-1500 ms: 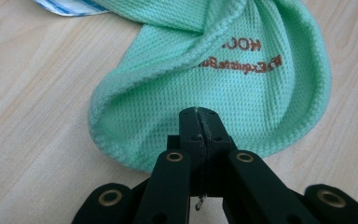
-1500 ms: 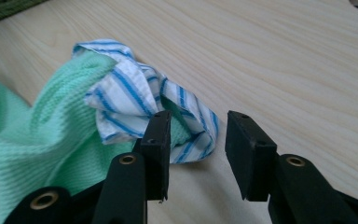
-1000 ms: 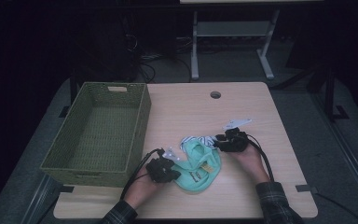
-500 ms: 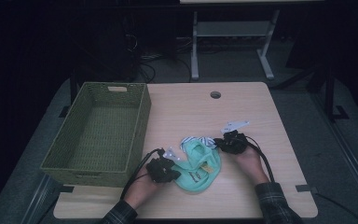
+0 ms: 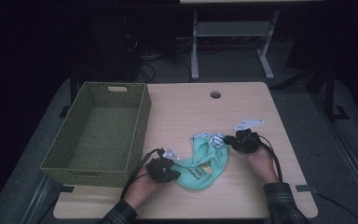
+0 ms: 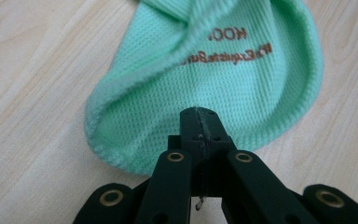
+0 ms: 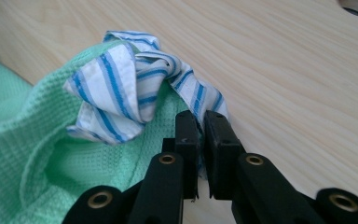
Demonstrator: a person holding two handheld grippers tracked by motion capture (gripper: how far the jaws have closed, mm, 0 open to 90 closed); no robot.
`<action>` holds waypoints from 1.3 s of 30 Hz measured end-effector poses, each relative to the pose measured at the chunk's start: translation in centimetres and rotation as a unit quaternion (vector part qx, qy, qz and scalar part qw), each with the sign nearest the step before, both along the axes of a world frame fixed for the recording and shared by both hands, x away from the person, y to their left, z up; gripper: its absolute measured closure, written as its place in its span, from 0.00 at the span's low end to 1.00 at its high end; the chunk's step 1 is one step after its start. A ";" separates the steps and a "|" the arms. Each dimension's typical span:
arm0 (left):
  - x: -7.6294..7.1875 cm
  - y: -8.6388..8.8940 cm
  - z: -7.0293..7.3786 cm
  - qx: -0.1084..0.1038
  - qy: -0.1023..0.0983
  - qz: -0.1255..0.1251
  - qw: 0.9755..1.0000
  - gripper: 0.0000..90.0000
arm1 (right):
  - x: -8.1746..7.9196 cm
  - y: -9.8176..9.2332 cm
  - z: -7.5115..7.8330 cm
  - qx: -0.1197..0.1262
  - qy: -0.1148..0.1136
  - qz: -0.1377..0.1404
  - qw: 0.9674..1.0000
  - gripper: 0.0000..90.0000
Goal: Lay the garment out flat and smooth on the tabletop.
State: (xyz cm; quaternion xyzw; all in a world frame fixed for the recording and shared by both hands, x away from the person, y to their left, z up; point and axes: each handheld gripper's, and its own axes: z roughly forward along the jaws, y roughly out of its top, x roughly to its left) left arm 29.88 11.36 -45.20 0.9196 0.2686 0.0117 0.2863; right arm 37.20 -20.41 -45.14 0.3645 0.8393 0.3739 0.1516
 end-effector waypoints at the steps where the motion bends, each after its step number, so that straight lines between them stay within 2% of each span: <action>1: 0.0 0.0 0.0 0.000 0.001 0.000 1.000 1.00 | 0.0 0.0 0.0 0.000 0.000 0.000 1.000 0.94; 3: 0.0 0.0 0.0 -0.002 0.001 0.000 1.000 1.00 | 0.0 -0.7 0.0 0.003 0.002 -0.008 1.000 0.94; 4: 0.0 0.0 -0.1 -0.009 0.004 0.008 1.000 1.00 | 0.1 -1.4 0.0 0.004 -0.002 -0.016 1.000 0.94; 5: 0.0 0.1 0.0 -0.004 0.005 0.002 1.000 1.00 | 0.1 -1.4 0.0 0.004 -0.002 -0.016 1.000 0.94; 10: 0.0 0.0 0.0 -0.005 0.005 0.004 1.000 1.00 | 0.3 -2.7 -0.5 0.005 0.014 -0.034 0.999 0.94; 14: 0.0 0.0 0.0 -0.004 0.004 0.004 1.000 1.00 | 0.6 -3.1 -1.5 -0.002 0.035 -0.043 0.998 0.94; 17: 0.0 0.0 0.0 -0.004 0.004 0.004 1.000 1.00 | 0.6 -3.1 -1.8 -0.002 0.040 -0.042 0.998 0.93; 18: 0.0 0.0 0.0 -0.003 0.005 0.003 1.000 1.00 | 0.5 -3.1 -1.8 0.002 0.040 -0.038 0.998 0.88; 19: 0.0 0.0 0.0 -0.003 0.005 0.004 1.000 1.00 | 0.5 -3.1 -1.8 0.002 0.040 -0.038 0.998 0.88; 21: 0.0 0.0 0.0 -0.004 0.005 0.004 1.000 1.00 | 0.3 -3.2 -1.6 0.010 0.034 -0.031 0.999 0.83; 23: 0.0 0.0 0.0 -0.003 0.005 0.003 1.000 1.00 | 0.0 -3.3 -1.1 0.019 0.031 -0.036 0.999 0.80; 24: 0.1 0.0 -0.1 -0.007 0.005 0.005 1.000 1.00 | -0.3 -3.6 -0.4 0.027 0.019 -0.039 0.999 0.78; 26: 0.1 0.1 -0.1 -0.006 0.005 0.004 1.000 1.00 | -0.4 -3.7 0.0 0.027 0.014 -0.037 0.999 0.78; 28: 0.1 0.1 -0.1 -0.006 0.006 0.004 1.000 1.00 | -0.6 -3.8 1.0 0.039 0.006 -0.036 0.999 0.77; 30: 0.1 0.1 -0.1 -0.006 0.006 0.004 1.000 1.00 | -0.5 -3.6 1.4 0.046 0.007 -0.031 0.998 0.77; 39: 0.0 0.0 0.0 -0.005 0.005 0.005 1.000 1.00 | 0.0 -1.8 2.7 0.033 0.004 -0.007 0.999 0.77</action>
